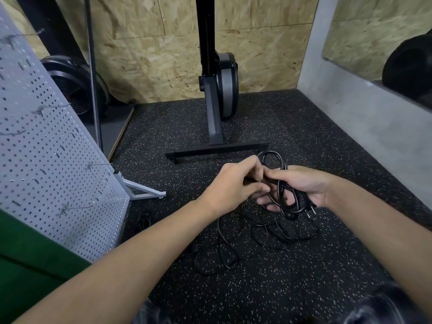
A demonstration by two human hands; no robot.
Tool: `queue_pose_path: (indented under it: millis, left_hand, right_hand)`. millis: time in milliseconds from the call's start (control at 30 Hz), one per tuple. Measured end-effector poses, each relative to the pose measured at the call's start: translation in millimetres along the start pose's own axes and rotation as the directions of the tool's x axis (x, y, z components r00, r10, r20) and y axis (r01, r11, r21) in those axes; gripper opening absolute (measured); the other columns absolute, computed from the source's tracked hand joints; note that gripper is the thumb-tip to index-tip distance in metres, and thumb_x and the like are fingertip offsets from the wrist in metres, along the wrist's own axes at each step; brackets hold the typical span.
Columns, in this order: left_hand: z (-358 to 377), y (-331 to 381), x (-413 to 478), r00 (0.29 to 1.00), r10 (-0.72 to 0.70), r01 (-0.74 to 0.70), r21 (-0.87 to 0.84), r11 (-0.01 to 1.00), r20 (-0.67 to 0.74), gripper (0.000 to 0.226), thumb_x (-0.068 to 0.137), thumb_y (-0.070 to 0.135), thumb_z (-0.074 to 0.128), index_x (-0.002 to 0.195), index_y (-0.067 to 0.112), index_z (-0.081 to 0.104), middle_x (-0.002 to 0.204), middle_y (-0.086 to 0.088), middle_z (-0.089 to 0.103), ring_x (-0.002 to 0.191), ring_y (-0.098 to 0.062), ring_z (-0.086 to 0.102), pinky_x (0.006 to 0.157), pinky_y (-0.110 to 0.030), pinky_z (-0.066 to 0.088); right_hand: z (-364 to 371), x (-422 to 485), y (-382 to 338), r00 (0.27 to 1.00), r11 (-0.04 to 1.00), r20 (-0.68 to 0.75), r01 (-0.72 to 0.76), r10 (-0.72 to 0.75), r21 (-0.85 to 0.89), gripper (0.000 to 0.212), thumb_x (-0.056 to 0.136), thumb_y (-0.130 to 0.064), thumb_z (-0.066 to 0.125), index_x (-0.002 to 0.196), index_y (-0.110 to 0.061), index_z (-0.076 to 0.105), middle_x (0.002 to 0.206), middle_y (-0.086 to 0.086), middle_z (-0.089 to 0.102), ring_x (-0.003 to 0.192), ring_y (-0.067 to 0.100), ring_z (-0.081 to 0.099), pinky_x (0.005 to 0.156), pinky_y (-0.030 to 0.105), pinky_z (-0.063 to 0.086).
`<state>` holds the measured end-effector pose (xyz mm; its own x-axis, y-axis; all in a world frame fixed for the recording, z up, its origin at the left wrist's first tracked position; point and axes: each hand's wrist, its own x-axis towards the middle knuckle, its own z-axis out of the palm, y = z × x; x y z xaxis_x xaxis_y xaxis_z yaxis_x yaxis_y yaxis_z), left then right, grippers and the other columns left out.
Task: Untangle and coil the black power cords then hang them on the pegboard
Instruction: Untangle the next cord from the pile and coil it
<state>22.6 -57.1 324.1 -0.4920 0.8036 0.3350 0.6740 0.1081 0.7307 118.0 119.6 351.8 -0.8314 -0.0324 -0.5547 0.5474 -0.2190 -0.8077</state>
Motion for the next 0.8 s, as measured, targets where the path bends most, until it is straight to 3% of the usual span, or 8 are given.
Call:
queue_pose_path:
  millis: [100,167,300,433,567,667,800]
  left_hand:
    - [0.3,0.2,2.5,1.000,0.012,-0.012,0.000,1.000,-0.020,0.031,0.087,0.017,0.086,0.089,0.011,0.055,0.095,0.002,0.073,0.089,-0.006,0.067,0.080,-0.026,0.054]
    - [-1.7,0.3,4.5,0.998,0.027,-0.026,0.035,0.999,-0.053,0.035,0.084,0.025,0.087,0.089,0.011,0.055,0.093,0.001,0.066,0.084,-0.008,0.060,0.075,-0.024,0.050]
    - [-19.7,-7.5,3.5,0.993,-0.112,0.112,0.000,0.994,0.021,0.032,0.097,0.043,0.072,0.100,0.016,0.054,0.085,0.012,0.065,0.075,0.000,0.055,0.071,-0.017,0.045]
    - [-20.7,-24.4,-1.4,0.961,-0.183,0.183,0.021,0.983,0.208,0.017,0.106,0.036,0.058,0.117,0.023,0.055,0.114,0.015,0.069,0.110,-0.005,0.064,0.096,-0.033,0.050]
    - [-19.0,-27.4,-1.5,0.987,-0.103,0.086,0.134,0.987,0.125,0.012,0.104,0.026,0.064,0.107,0.015,0.069,0.101,0.009,0.073,0.091,-0.001,0.063,0.081,-0.020,0.046]
    - [-22.9,-26.9,-0.3,0.999,-0.003,-0.005,0.175,0.985,0.044,0.007,0.098,0.023,0.073,0.097,0.016,0.075,0.093,0.007,0.071,0.089,-0.007,0.064,0.081,-0.021,0.047]
    - [-26.9,-14.5,1.0,0.998,0.065,-0.063,0.117,0.991,-0.011,0.005,0.093,0.018,0.079,0.097,0.017,0.080,0.095,0.008,0.071,0.093,-0.007,0.066,0.086,-0.019,0.050]
  right_hand:
    - [2.2,1.8,0.1,1.000,0.999,0.018,-0.004,0.005,-0.038,0.038,0.088,-0.039,0.063,0.088,-0.002,0.069,0.094,0.014,0.072,0.069,0.016,0.064,0.061,0.032,0.060]
    - [3.3,1.9,0.0,0.999,0.999,0.049,-0.012,0.014,-0.040,0.034,0.093,-0.039,0.062,0.080,-0.008,0.063,0.084,0.008,0.065,0.064,0.013,0.057,0.059,0.029,0.057]
    - [3.3,-0.5,-1.3,0.997,0.999,0.073,-0.001,0.003,-0.035,0.028,0.097,-0.035,0.060,0.104,-0.008,0.067,0.076,0.002,0.054,0.061,0.012,0.049,0.056,0.027,0.053]
    - [0.9,-3.3,-3.5,0.996,0.999,0.085,0.032,-0.030,-0.032,0.028,0.101,-0.037,0.059,0.106,-0.011,0.065,0.077,0.002,0.053,0.059,0.012,0.049,0.055,0.026,0.055]
    - [0.6,-1.7,-3.2,0.998,0.998,0.063,0.012,-0.009,-0.056,0.045,0.102,-0.038,0.058,0.121,0.002,0.066,0.082,0.006,0.063,0.064,0.015,0.061,0.063,0.031,0.060]
    - [-2.5,0.8,-0.8,0.999,0.998,0.032,-0.023,0.025,-0.055,0.059,0.100,-0.040,0.060,0.136,0.008,0.061,0.092,0.011,0.070,0.079,0.022,0.069,0.075,0.040,0.064]
    - [-6.9,-1.5,-1.1,0.999,0.998,0.003,-0.046,0.046,-0.043,0.059,0.098,-0.040,0.062,0.135,0.005,0.062,0.099,0.015,0.073,0.086,0.026,0.073,0.079,0.045,0.065]
